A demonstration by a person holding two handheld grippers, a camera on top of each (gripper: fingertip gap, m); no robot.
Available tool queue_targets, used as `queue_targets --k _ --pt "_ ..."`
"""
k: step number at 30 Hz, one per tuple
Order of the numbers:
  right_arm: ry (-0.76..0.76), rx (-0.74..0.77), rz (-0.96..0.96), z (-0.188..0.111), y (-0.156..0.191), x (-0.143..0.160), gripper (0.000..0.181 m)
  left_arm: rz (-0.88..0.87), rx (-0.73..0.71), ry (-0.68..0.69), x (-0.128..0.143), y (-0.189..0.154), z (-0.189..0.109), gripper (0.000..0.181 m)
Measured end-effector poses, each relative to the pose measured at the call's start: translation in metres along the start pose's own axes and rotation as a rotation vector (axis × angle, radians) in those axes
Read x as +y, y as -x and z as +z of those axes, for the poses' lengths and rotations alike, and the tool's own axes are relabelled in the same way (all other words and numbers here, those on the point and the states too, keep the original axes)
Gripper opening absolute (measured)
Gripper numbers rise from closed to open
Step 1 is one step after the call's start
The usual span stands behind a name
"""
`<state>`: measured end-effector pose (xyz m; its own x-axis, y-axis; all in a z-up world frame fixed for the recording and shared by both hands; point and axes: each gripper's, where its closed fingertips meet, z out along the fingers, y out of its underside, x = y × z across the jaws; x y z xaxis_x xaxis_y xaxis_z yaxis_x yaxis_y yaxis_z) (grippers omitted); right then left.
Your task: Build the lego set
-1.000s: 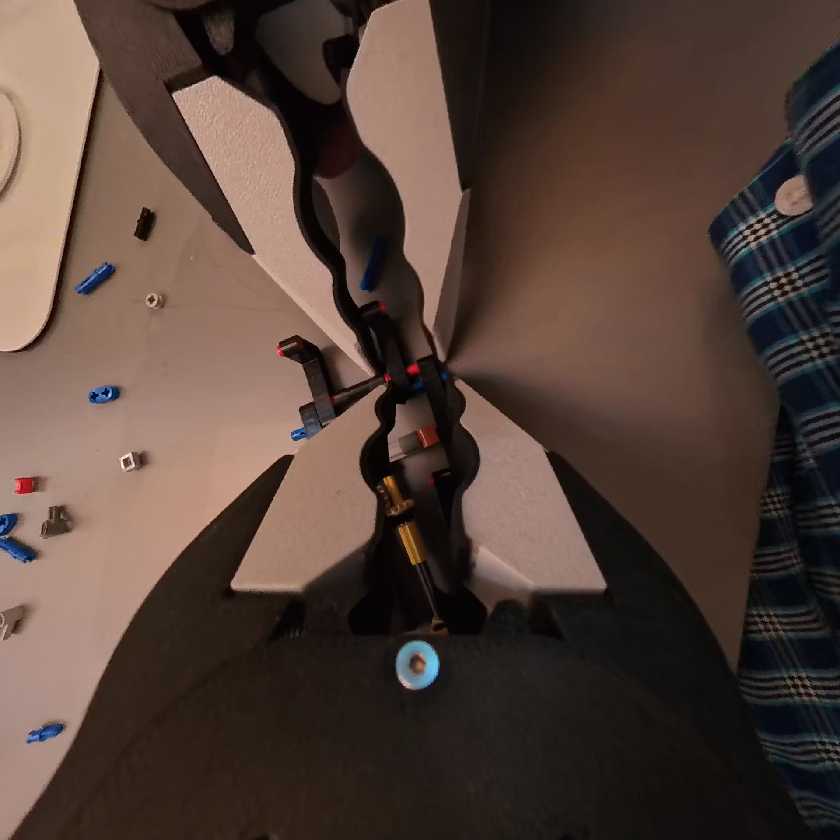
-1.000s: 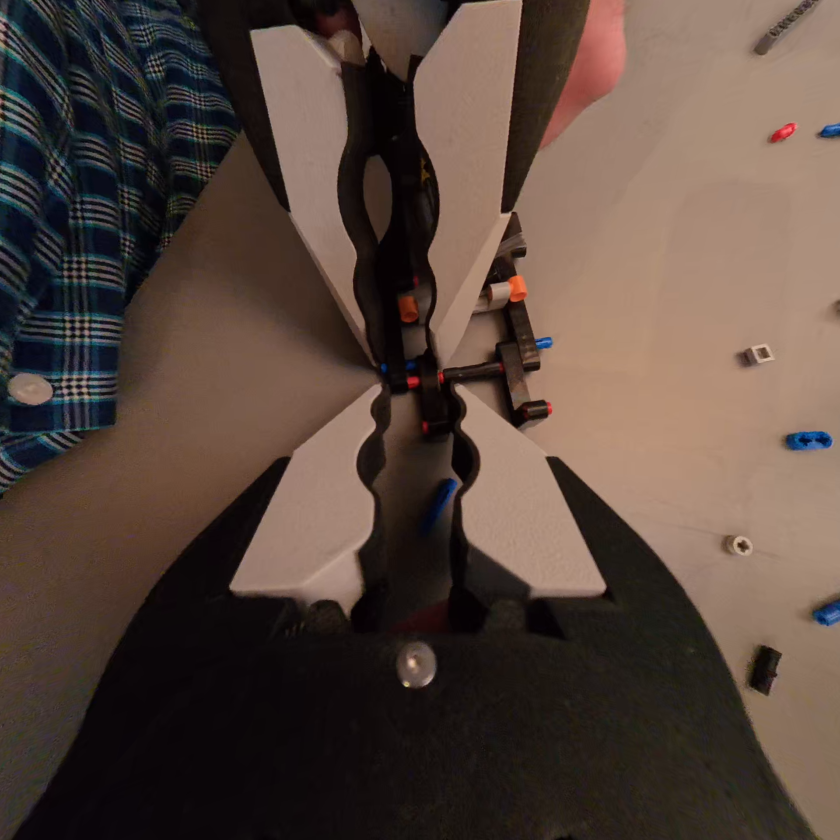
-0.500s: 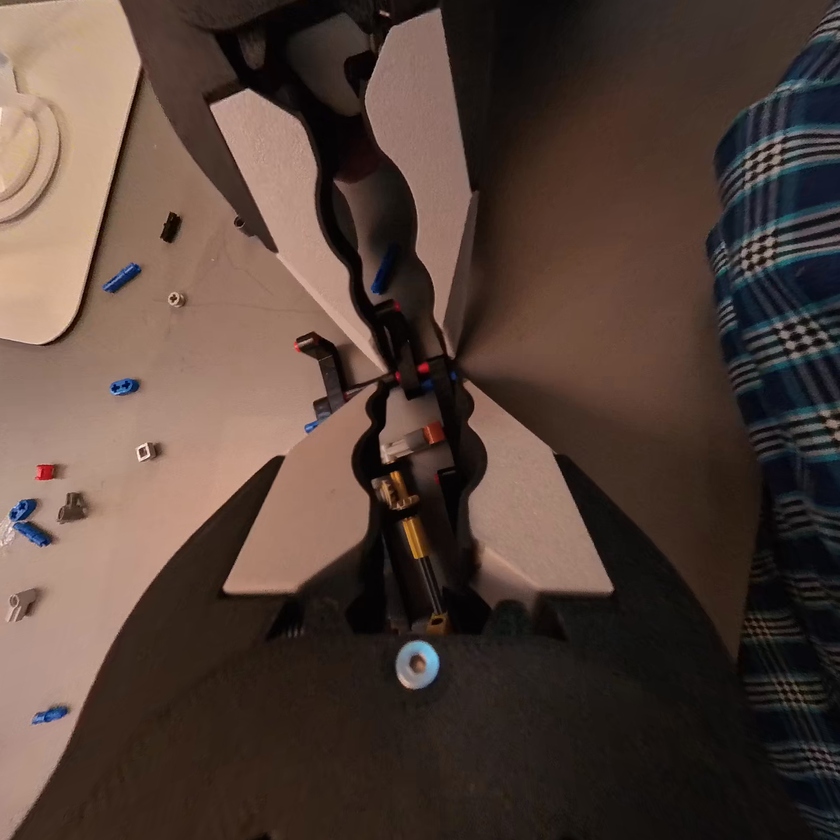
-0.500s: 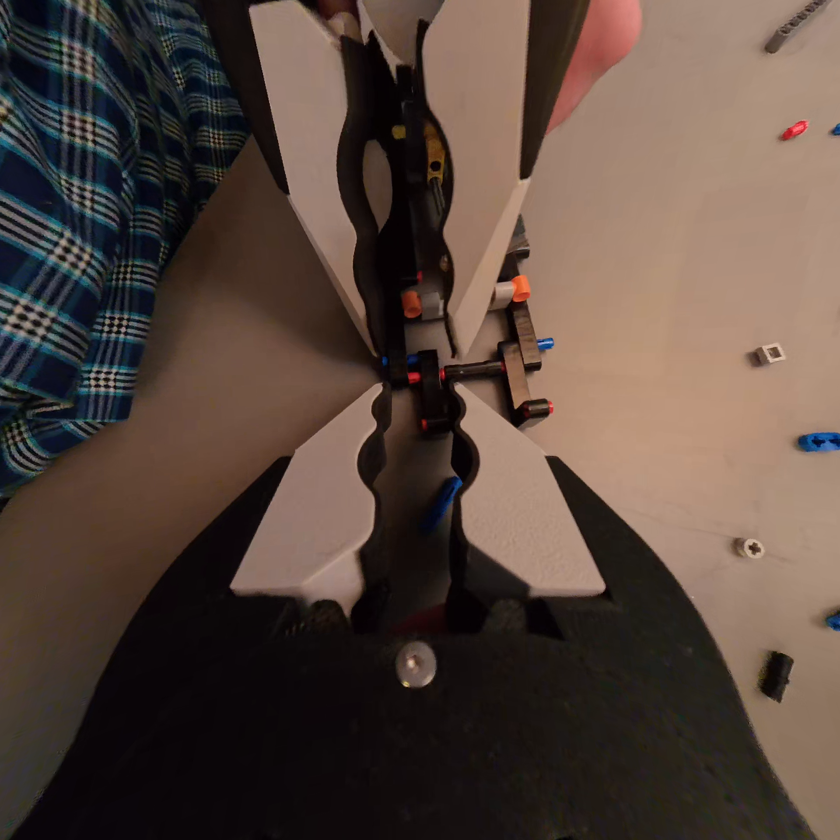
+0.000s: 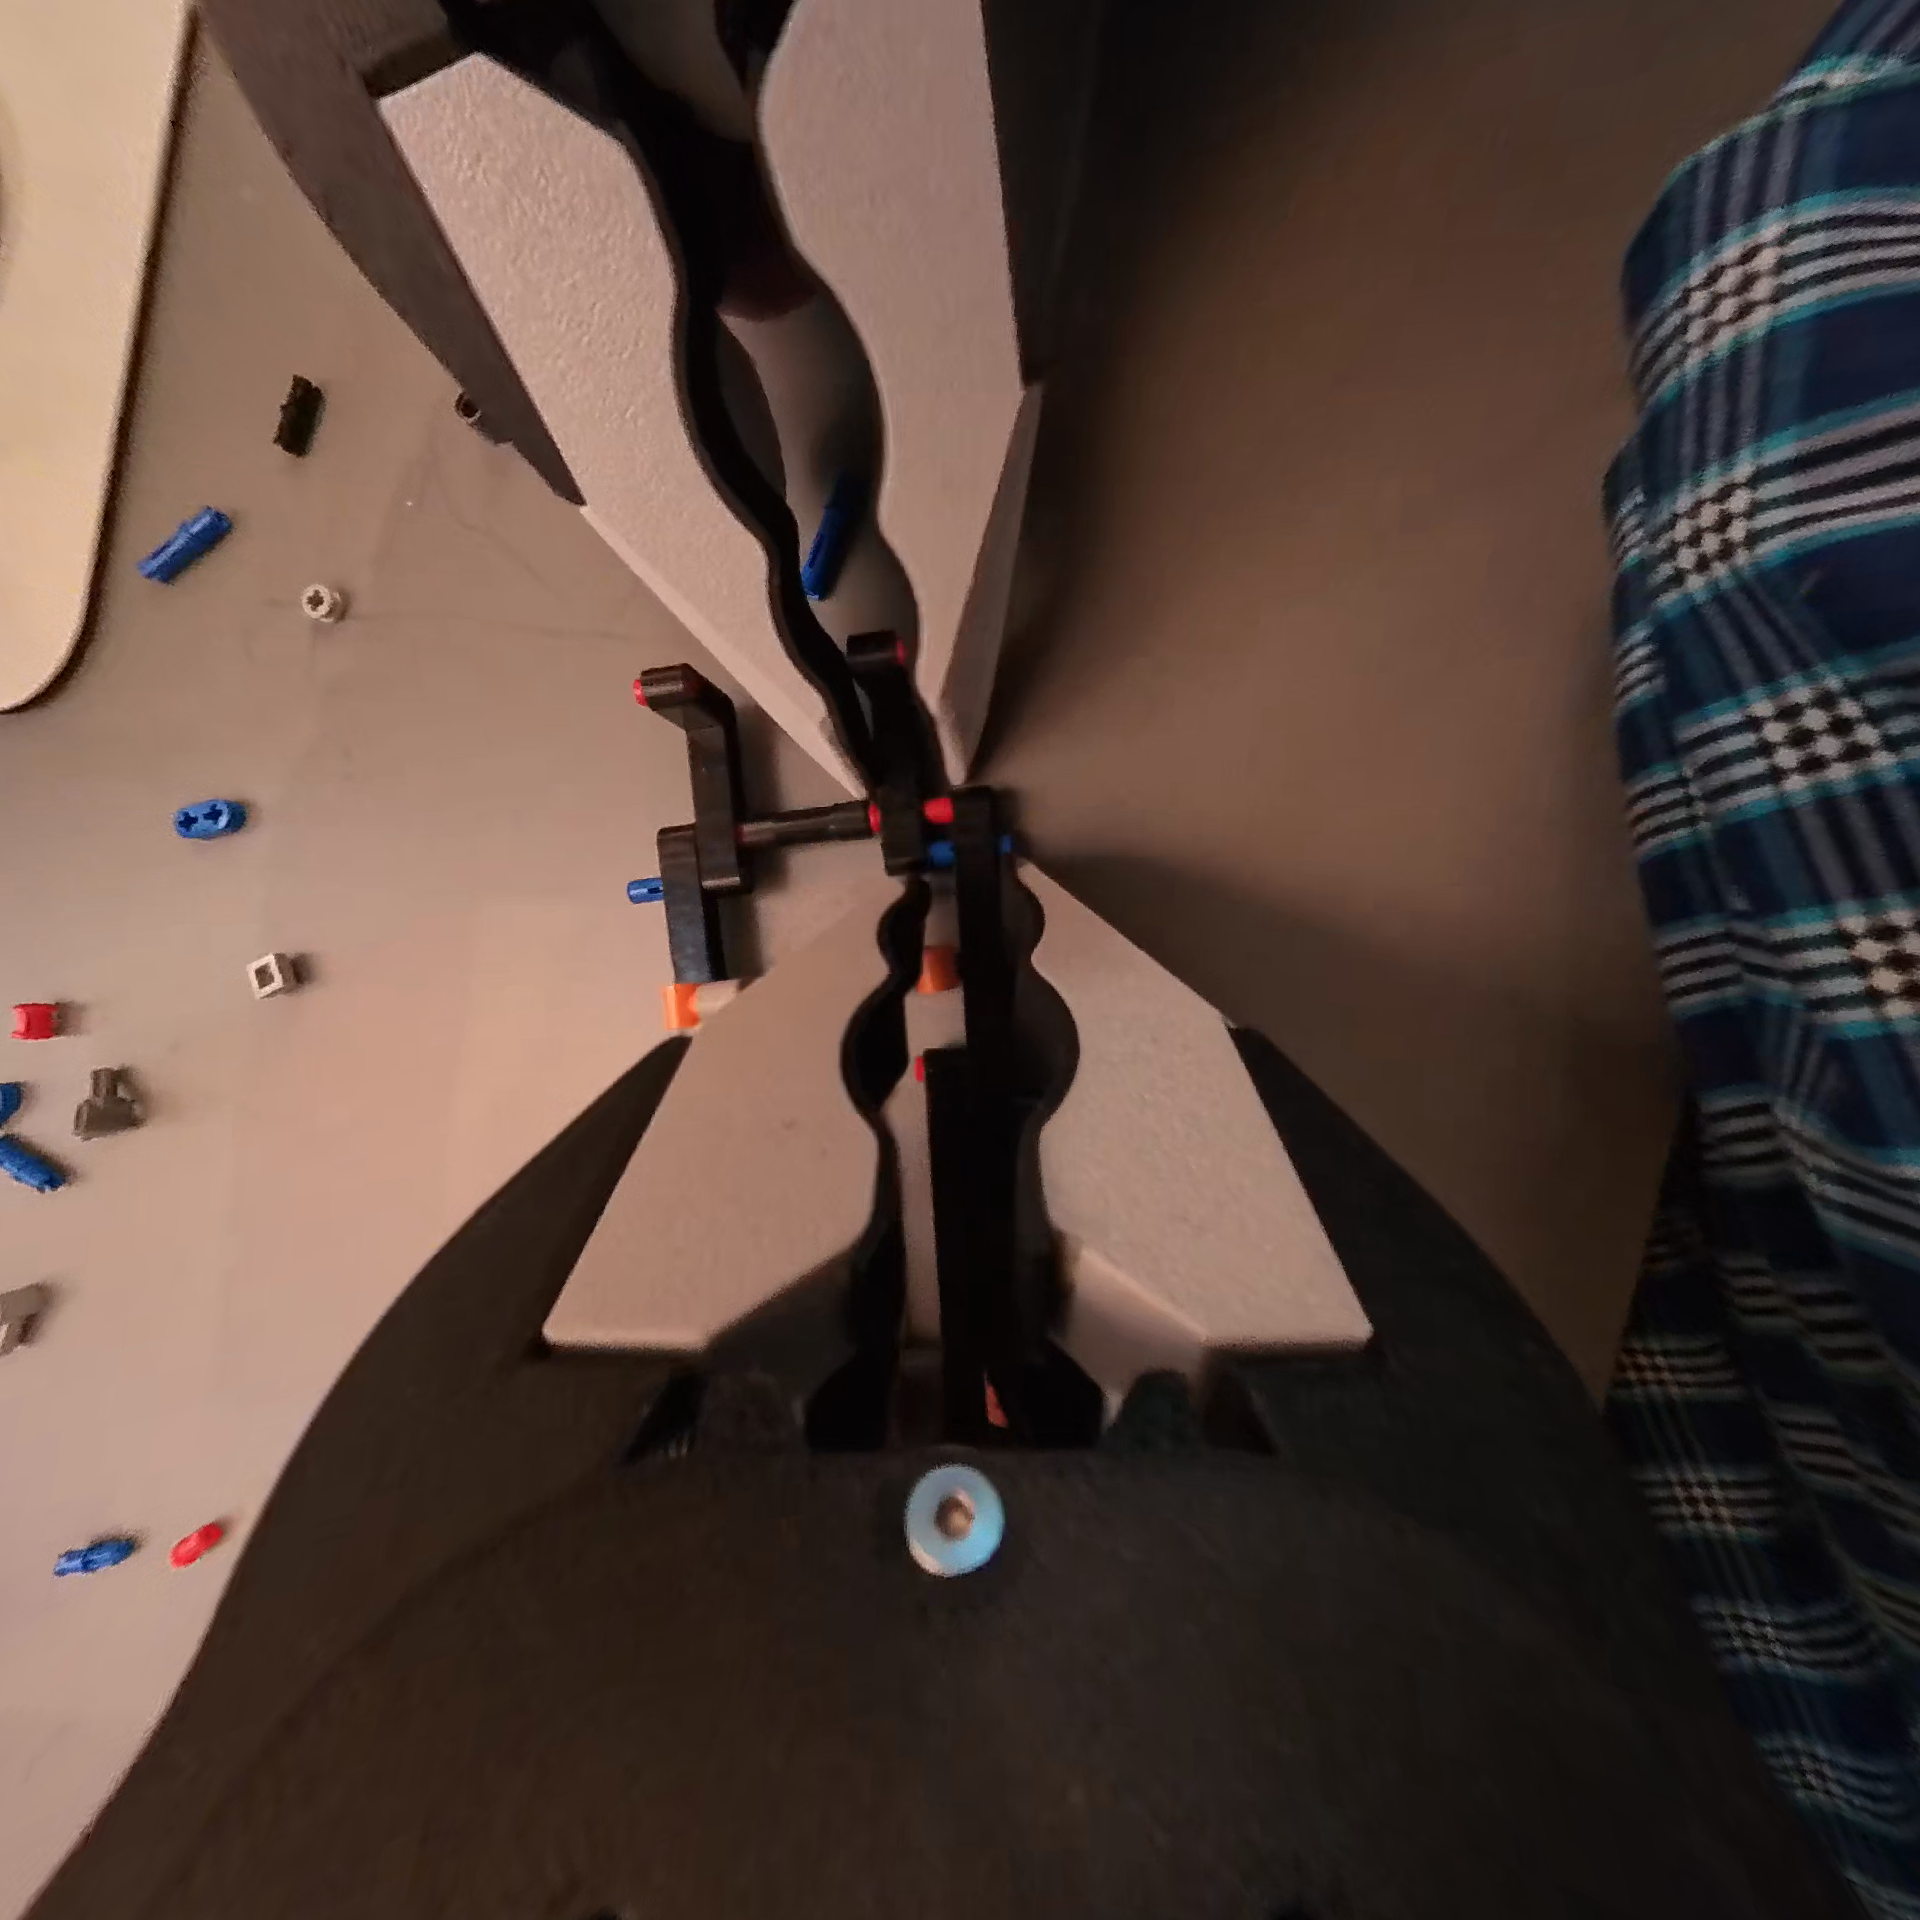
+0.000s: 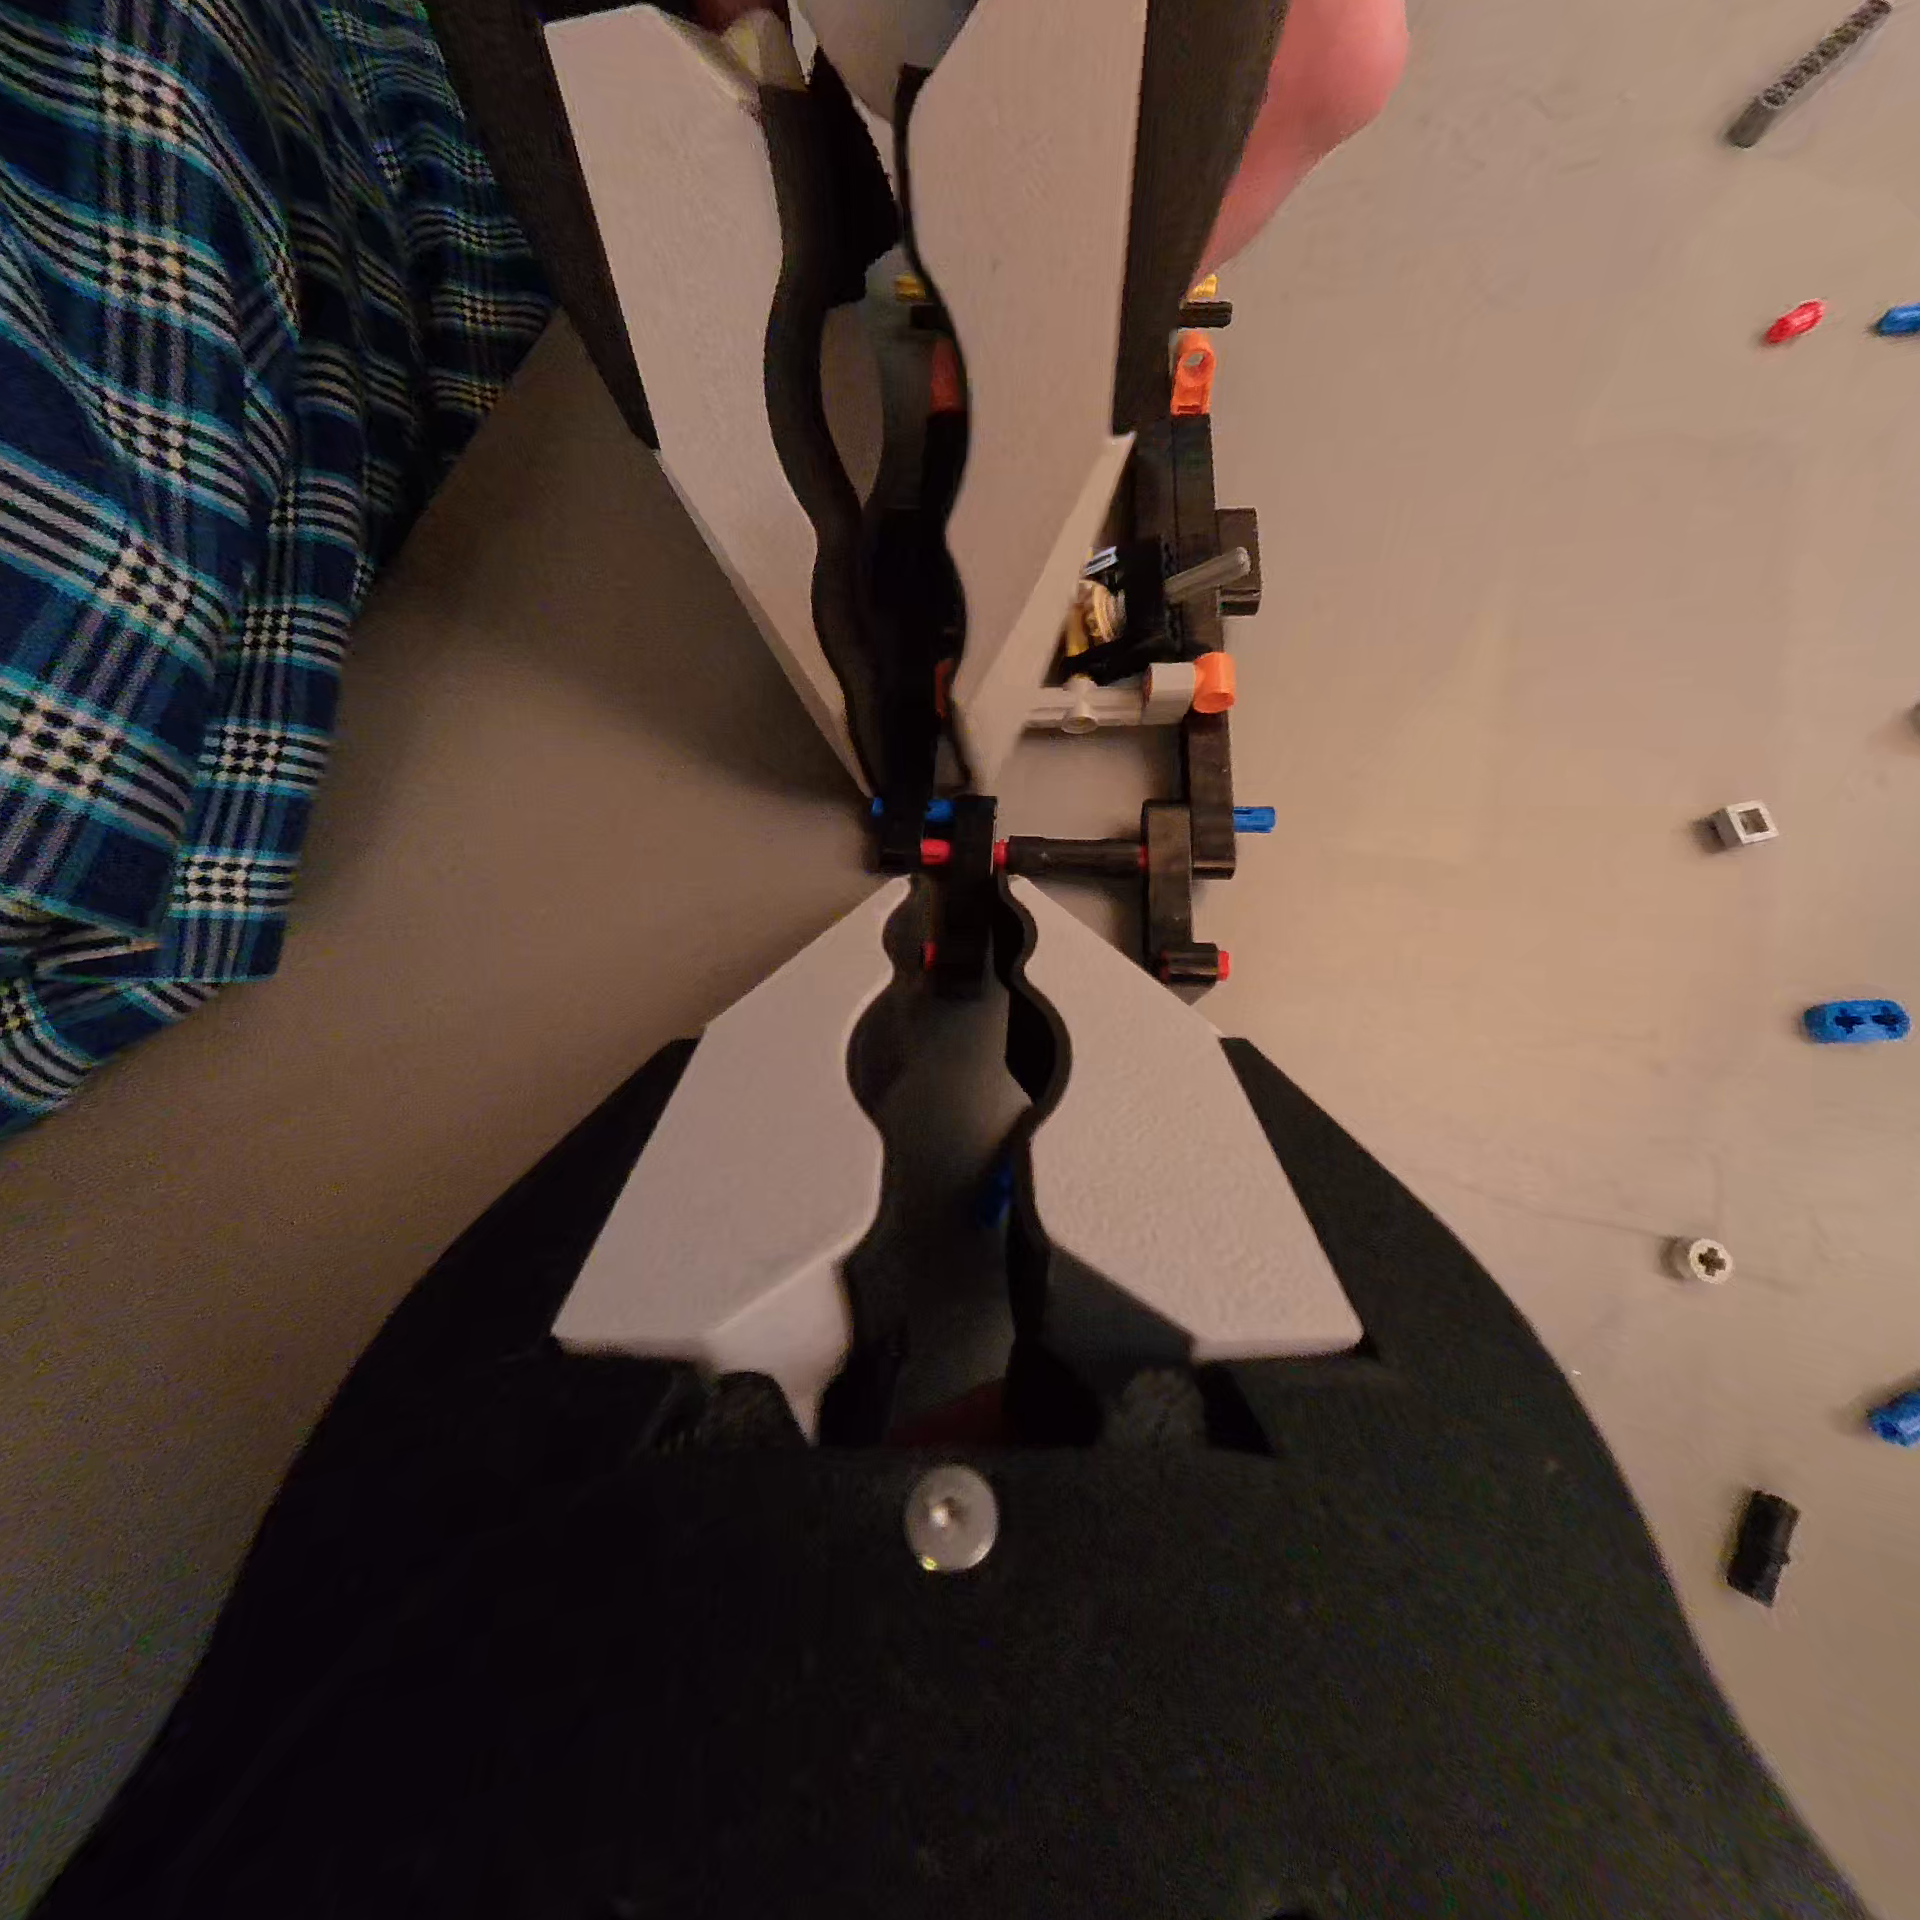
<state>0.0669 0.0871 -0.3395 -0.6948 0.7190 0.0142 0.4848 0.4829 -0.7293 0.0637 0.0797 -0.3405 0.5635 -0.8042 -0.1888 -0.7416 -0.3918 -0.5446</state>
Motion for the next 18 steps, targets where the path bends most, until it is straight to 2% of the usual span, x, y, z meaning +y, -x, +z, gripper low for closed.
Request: queue_targets --k 1,10,18 --pt "0.0 0.002 0.0 0.0 -0.0002 0.0001 0.009 0.003 0.001 -0.006 0.0 -0.0003 0.0003 0.011" --pt "0.006 0.02 0.012 0.0003 -0.0027 0.0 0.007 0.05 -0.01 -0.007 0.0001 -0.0015 0.0011 0.006" --pt "0.006 0.025 0.012 0.0007 -0.0033 -0.0002 0.007 0.02 -0.013 -0.005 0.0001 -0.0021 0.001 0.006"
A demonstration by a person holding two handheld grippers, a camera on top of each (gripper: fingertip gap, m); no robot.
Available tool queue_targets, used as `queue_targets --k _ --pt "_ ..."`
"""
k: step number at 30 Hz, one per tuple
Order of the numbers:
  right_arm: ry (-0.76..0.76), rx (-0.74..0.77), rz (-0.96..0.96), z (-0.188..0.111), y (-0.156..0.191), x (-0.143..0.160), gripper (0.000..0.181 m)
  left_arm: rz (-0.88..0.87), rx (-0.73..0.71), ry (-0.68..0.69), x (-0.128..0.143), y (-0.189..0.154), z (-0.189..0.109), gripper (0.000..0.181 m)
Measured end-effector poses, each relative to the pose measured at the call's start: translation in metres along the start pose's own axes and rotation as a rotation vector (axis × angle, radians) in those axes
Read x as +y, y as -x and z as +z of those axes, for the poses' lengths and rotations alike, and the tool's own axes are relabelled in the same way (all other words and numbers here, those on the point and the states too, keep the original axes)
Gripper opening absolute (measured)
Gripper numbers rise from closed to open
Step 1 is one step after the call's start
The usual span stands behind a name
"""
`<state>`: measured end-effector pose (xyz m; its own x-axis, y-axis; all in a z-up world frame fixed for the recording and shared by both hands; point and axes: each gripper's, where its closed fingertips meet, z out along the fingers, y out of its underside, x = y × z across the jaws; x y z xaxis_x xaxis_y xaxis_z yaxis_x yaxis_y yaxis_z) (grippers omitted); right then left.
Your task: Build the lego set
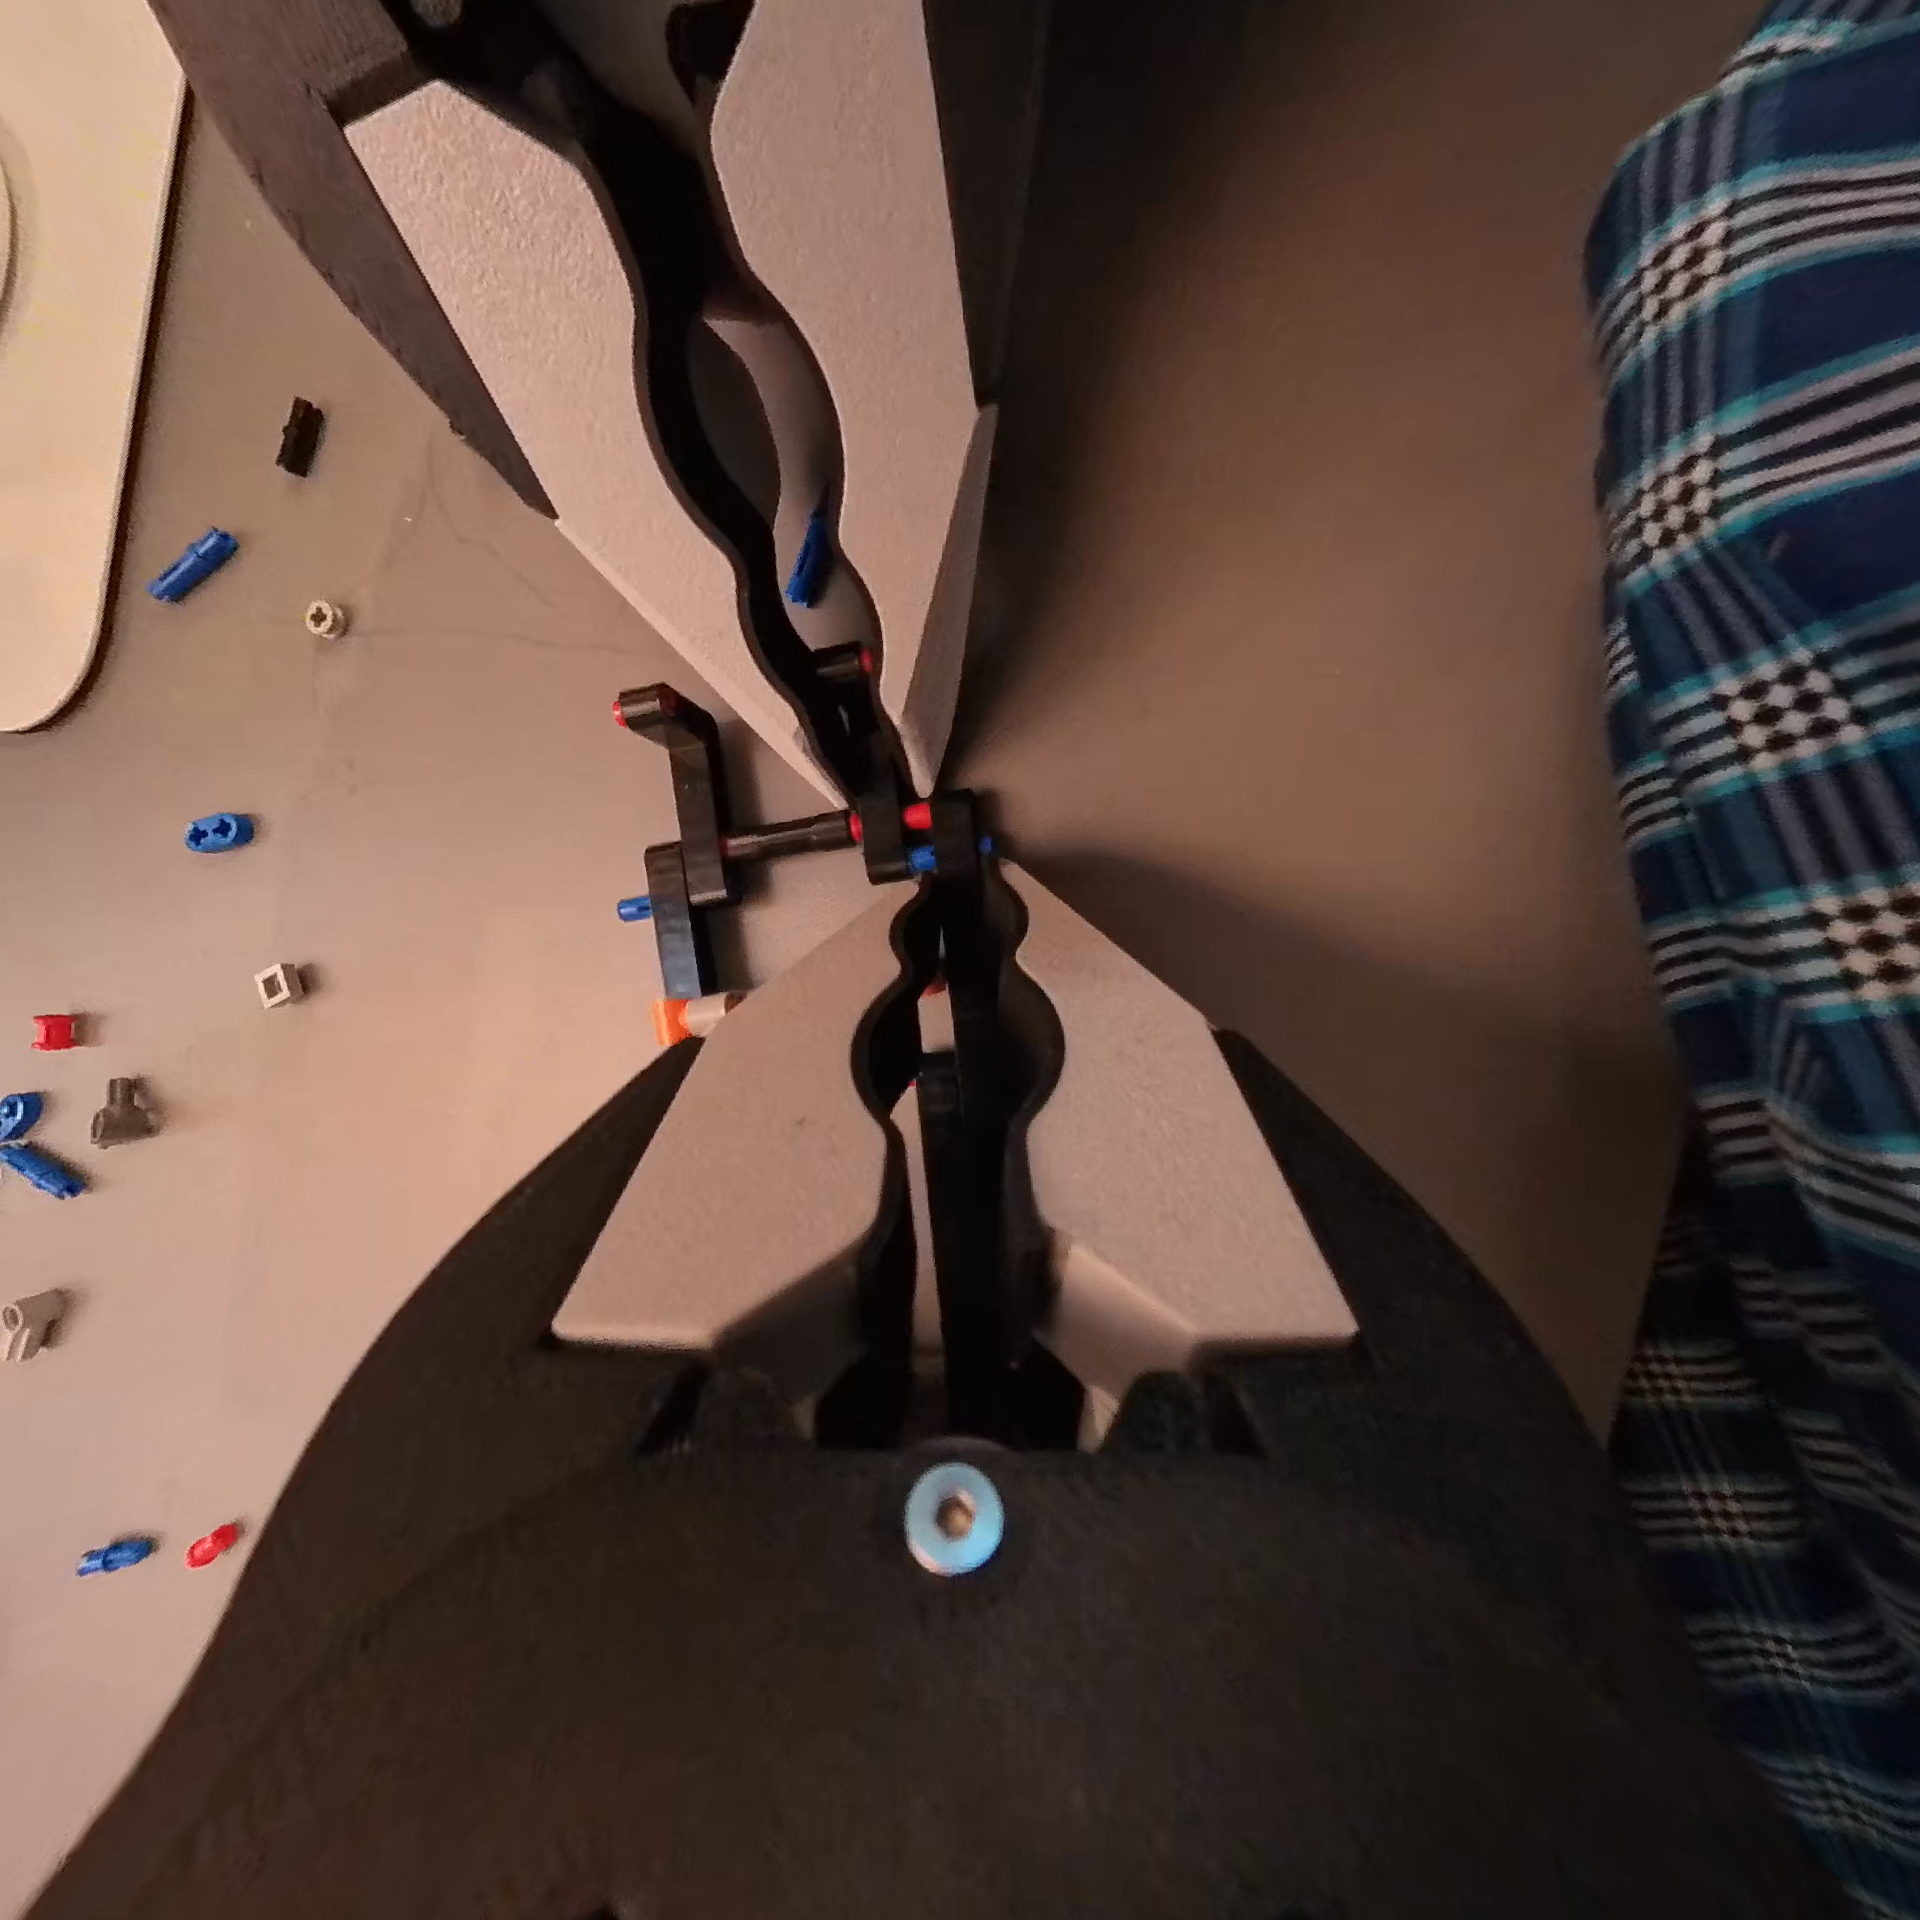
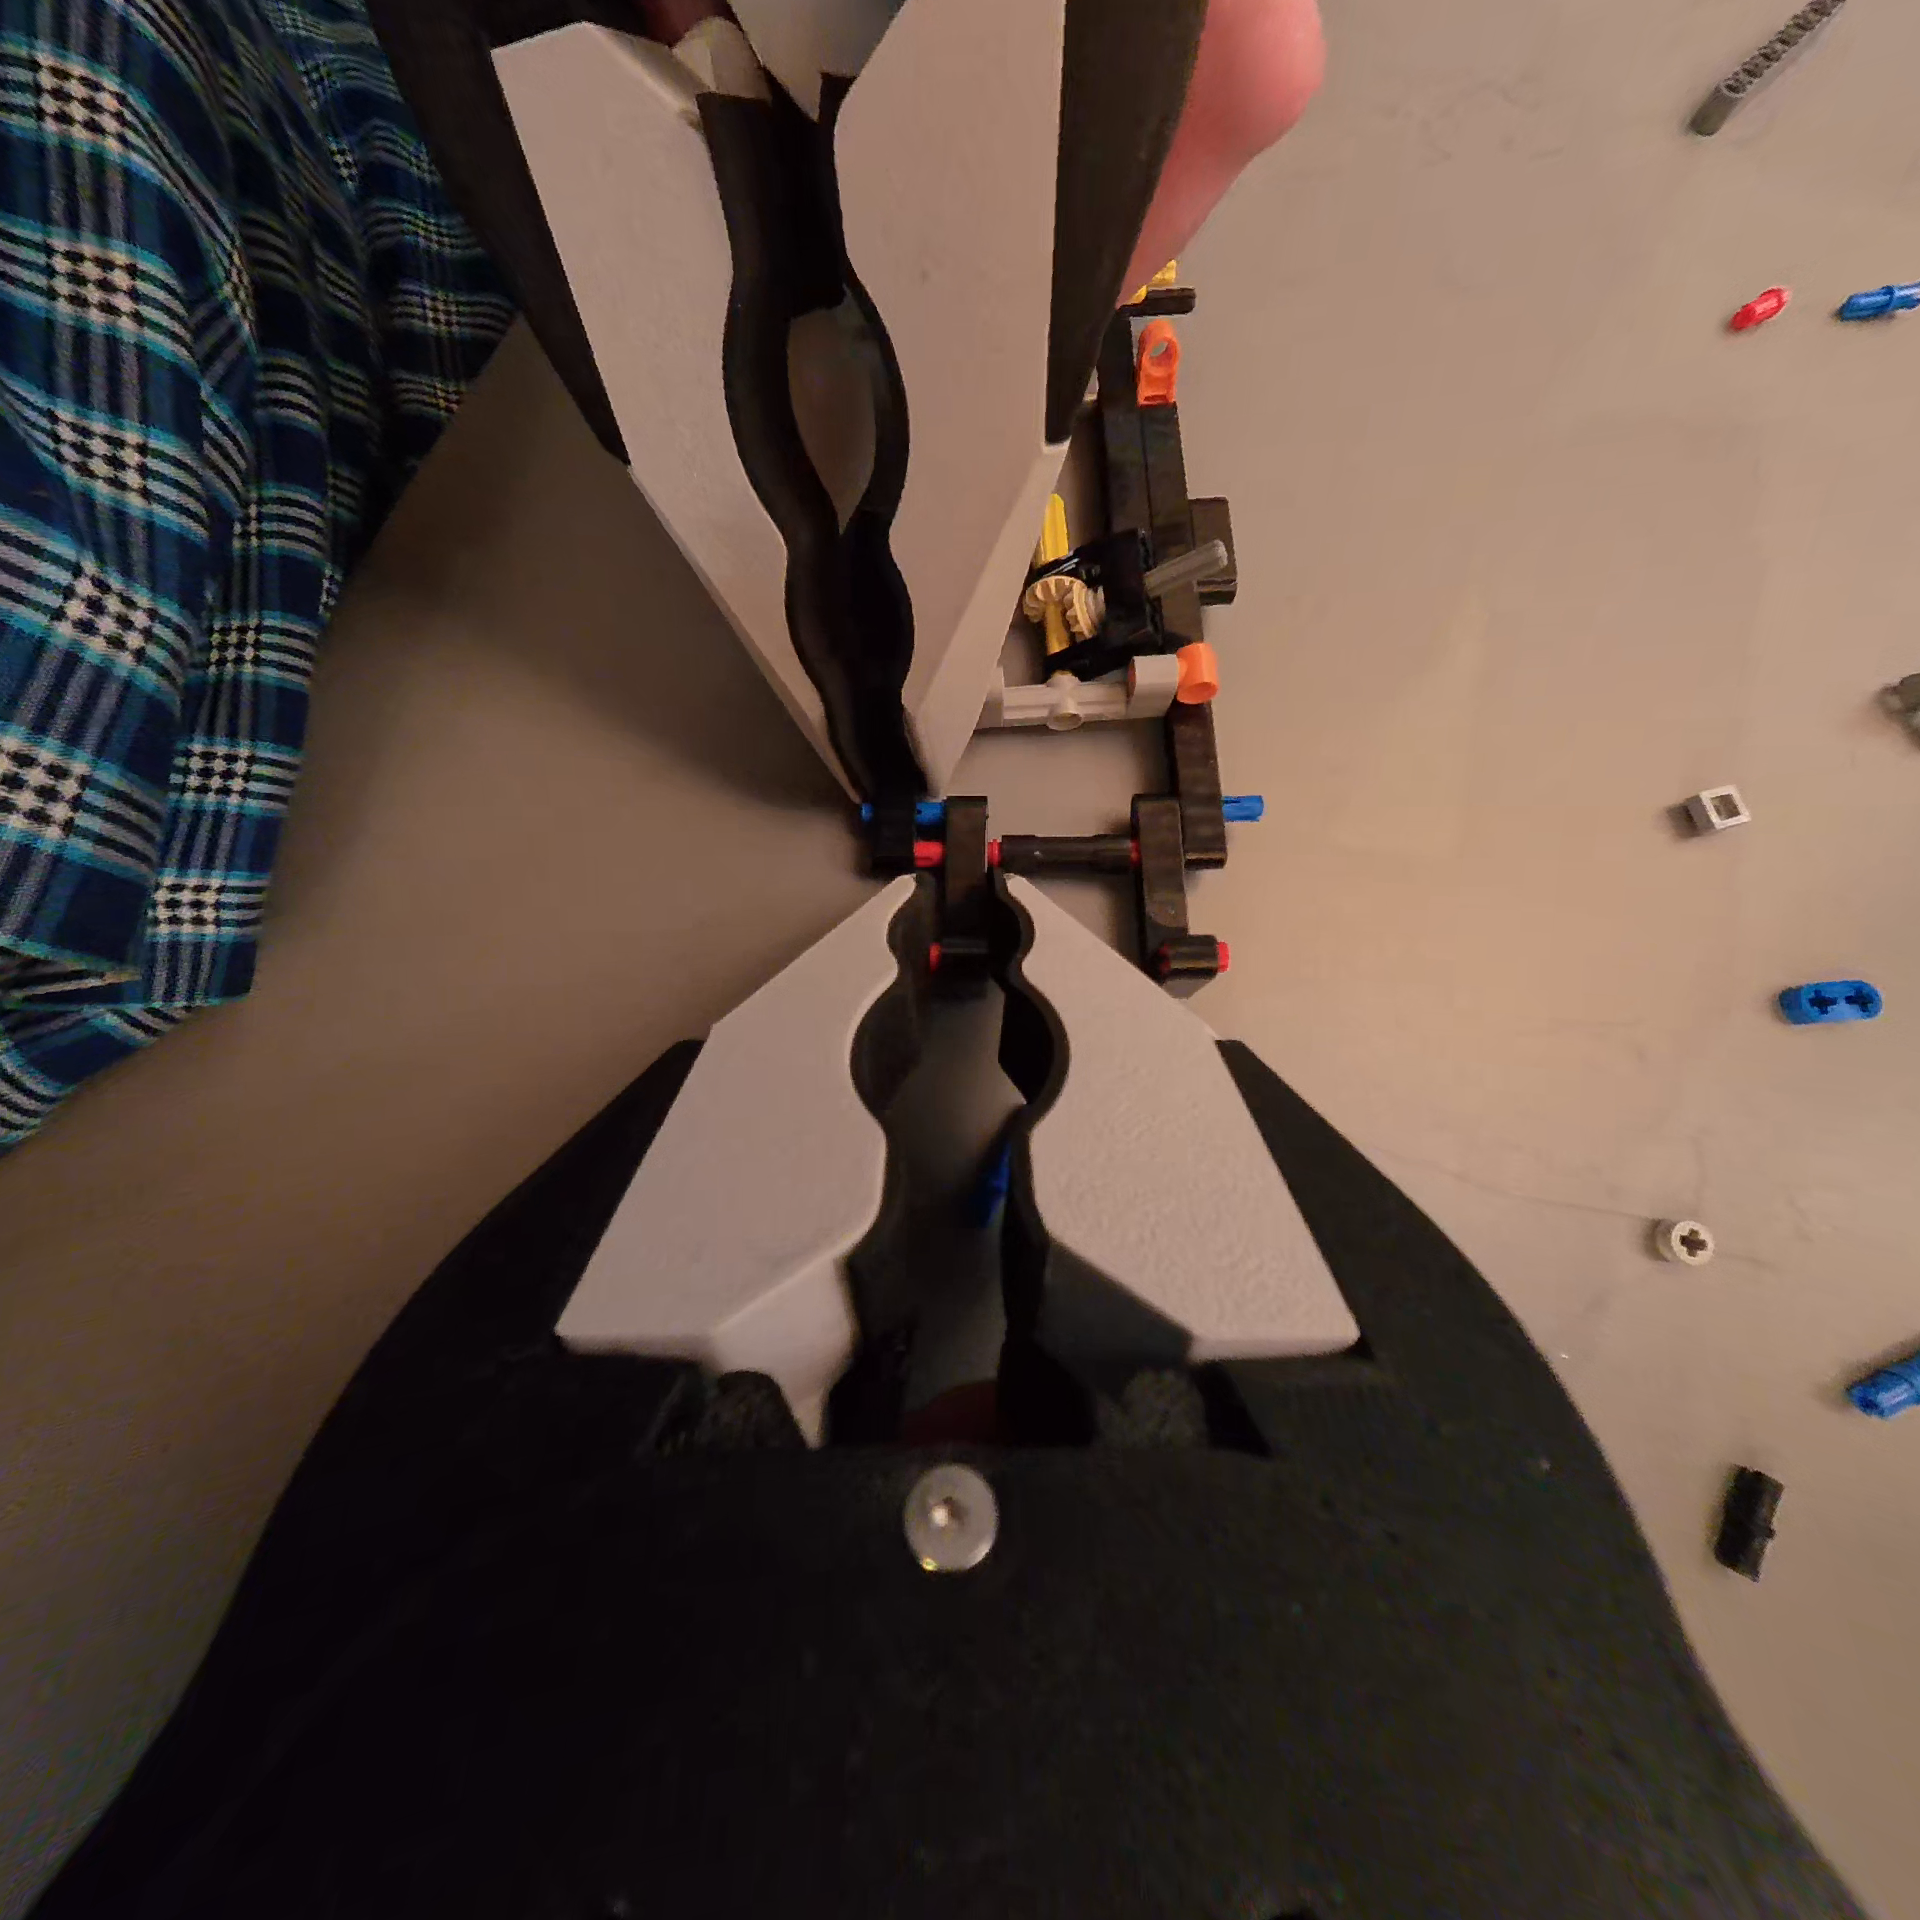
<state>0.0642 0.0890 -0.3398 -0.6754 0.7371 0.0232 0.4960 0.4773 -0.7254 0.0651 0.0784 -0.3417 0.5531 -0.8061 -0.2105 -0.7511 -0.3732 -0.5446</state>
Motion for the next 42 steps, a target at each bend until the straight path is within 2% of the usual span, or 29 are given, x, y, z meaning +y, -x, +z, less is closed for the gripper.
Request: queue_targets --k 9,19,27,31,32,34,36,42 --pt "0.0 0.003 0.003 0.0003 -0.0011 -0.0001 0.007 -0.029 -0.011 0.002 -0.0004 -0.0011 -0.0006 0.006" --pt "-0.003 0.019 -0.034 0.0003 -0.0003 0.0 0.006 -0.138 0.061 -0.007 0.0001 -0.0025 -0.0019 0.006" --pt "-0.014 0.011 0.036 -0.001 -0.0056 -0.0008 0.007 -0.148 0.015 0.014 0.0002 -0.0006 -0.0019 0.006" --pt "-0.015 -0.023 0.055 -0.0016 -0.0027 -0.0001 0.009 -0.153 0.035 0.012 -0.0004 -0.0028 -0.0012 0.007" --pt "-0.022 -0.054 0.063 -0.0025 0.0001 -0.0008 0.026 -0.152 0.03 0.012 0.0 -0.0012 -0.0006 0.007" --pt "-0.023 -0.082 0.095 -0.0035 0.0013 -0.0004 0.034 -0.155 0.033 0.011 -0.0006 -0.0013 -0.0003 0.007" --pt "-0.012 -0.064 0.074 -0.0018 0.0005 0.0004 0.025 -0.149 0.033 0.007 -0.0015 -0.0004 0.0011 0.006" --pt "0.0 0.009 0.029 0.001 -0.0007 0.0003 0.03 -0.177 -0.007 0.007 -0.0007 0.0053 0.0033 0.006"
